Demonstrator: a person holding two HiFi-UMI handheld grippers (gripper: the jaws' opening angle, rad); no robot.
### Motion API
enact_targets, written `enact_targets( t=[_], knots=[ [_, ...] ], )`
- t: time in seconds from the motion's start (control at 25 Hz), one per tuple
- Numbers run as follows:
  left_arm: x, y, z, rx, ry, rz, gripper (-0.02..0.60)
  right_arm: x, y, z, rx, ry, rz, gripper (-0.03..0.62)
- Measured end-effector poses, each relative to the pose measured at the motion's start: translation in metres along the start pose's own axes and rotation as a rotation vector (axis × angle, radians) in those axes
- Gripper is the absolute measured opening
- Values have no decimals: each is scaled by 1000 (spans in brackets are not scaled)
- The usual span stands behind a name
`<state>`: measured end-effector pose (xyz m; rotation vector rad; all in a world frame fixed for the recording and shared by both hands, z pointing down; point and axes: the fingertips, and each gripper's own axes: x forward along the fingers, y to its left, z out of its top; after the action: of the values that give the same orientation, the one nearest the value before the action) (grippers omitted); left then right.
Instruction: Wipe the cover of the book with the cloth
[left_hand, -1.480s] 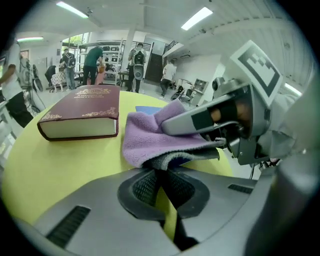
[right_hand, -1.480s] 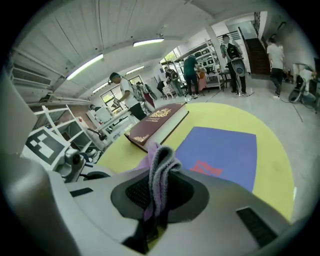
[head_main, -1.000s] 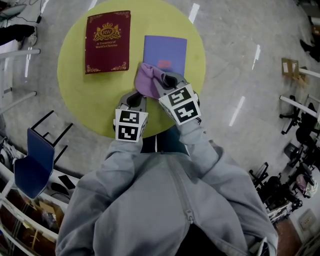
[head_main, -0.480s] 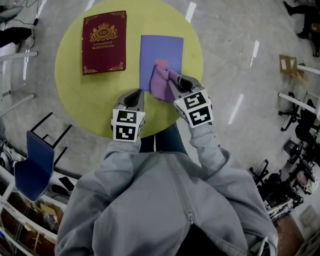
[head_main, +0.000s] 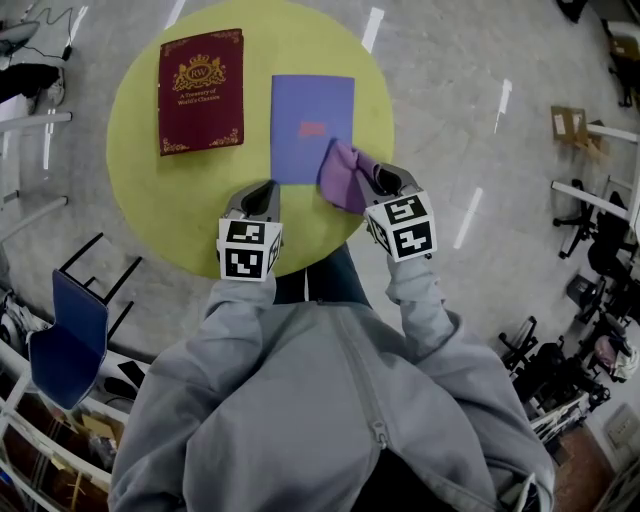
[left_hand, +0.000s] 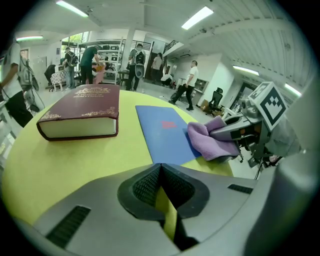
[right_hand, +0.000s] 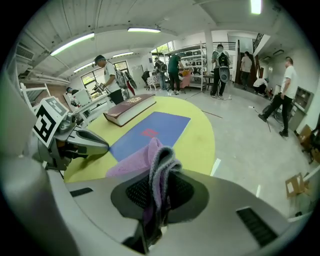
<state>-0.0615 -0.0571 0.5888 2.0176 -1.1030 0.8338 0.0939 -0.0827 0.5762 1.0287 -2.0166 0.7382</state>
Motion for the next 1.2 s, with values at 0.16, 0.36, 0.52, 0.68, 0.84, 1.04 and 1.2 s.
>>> enact_targets(
  t=[0.16, 0.36, 0.52, 0.68, 0.84, 1.04, 1.2],
  knots=[
    [-2, -2, -1, -5, 18, 5, 17, -17, -6, -6, 26, 4, -17, 61],
    [-7, -5, 0, -11, 39, 1, 17, -49, -12, 10, 75, -63, -39, 61],
    [-27, -11, 10, -16, 19, 2, 17, -83, -11, 40, 56, -146, -72, 61],
    [-58, -14, 41, 4, -50, 18, 17, -117, -3, 77, 15, -254, -118, 61],
    [-100, -21, 92, 47, -178, 47, 17, -153, 9, 121, -30, -393, -170, 61],
    [-159, -37, 158, 118, -373, 97, 17, -203, 27, 175, -96, -575, -242, 61],
    [-203, -57, 199, 161, -521, 119, 17, -240, 44, 207, -128, -705, -285, 61]
  ],
)
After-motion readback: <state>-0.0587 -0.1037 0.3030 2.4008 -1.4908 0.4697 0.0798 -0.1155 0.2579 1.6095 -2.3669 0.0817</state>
